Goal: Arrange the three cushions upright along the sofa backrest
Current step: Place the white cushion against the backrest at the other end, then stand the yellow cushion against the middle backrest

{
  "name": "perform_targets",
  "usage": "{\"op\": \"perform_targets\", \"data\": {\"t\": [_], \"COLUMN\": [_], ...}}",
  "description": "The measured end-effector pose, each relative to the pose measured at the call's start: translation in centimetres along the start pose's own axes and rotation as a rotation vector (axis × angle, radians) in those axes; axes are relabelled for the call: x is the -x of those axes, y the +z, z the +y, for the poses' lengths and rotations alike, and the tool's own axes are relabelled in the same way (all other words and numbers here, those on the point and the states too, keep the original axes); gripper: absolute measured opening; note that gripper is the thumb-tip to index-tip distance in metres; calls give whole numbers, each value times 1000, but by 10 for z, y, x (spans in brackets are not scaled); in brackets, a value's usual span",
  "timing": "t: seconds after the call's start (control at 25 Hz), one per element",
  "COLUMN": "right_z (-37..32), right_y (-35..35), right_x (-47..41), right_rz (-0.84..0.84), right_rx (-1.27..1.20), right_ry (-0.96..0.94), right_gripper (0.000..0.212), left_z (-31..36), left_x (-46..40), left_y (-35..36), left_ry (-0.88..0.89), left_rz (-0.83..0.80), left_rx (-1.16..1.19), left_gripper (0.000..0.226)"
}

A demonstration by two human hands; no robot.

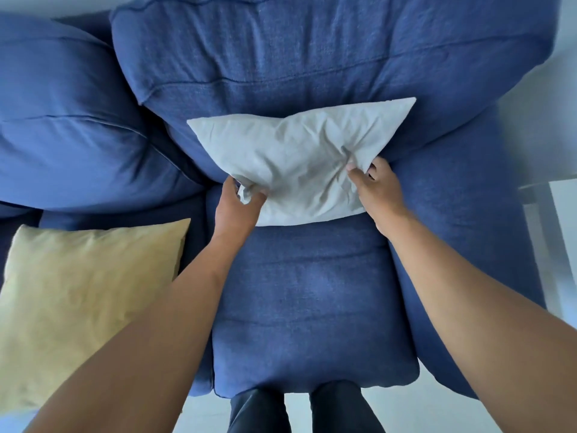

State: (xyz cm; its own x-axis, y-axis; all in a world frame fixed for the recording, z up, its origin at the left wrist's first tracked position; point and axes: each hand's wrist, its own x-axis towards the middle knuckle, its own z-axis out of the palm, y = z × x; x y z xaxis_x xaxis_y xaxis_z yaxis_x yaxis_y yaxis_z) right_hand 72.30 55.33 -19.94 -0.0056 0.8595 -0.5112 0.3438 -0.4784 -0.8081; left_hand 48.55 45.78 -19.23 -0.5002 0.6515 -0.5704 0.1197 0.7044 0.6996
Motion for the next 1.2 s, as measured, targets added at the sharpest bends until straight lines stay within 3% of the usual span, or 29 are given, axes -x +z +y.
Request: {"op": "perform_targets", "data": {"t": [0.12, 0.2, 0.44, 0.56, 0.72, 0.96, 1.2], "right_z": [-13, -23, -46, -52, -54, -35, -17], "right_y": [-8, -11, -2, 13, 38, 84, 167], "right_x": [42, 72, 144, 177, 237, 308, 403], "right_rz": [-63, -89, -165, -227, -292, -393, -451], "right_rx": [120, 197, 329, 378, 412, 561, 676], "right_ry": [-35, -69, -146, -174, -274, -393, -458], "right_gripper": [69, 76, 55, 69, 59, 69, 75], "left_z": [6, 8, -6, -27, -64, -127, -206], "left_x": [45, 75, 155, 189, 240, 291, 335], "left_y": [-13, -24, -55, -78, -119, -175, -256], "left_ry": [33, 49, 87, 63, 21, -42, 14], "left_rz": [-3, 6, 112, 162, 222, 283, 315], "left_rx": [-88, -136, -191, -183, -177, -208, -196], "left_gripper": [77, 81, 72, 70, 68, 58, 67]}}
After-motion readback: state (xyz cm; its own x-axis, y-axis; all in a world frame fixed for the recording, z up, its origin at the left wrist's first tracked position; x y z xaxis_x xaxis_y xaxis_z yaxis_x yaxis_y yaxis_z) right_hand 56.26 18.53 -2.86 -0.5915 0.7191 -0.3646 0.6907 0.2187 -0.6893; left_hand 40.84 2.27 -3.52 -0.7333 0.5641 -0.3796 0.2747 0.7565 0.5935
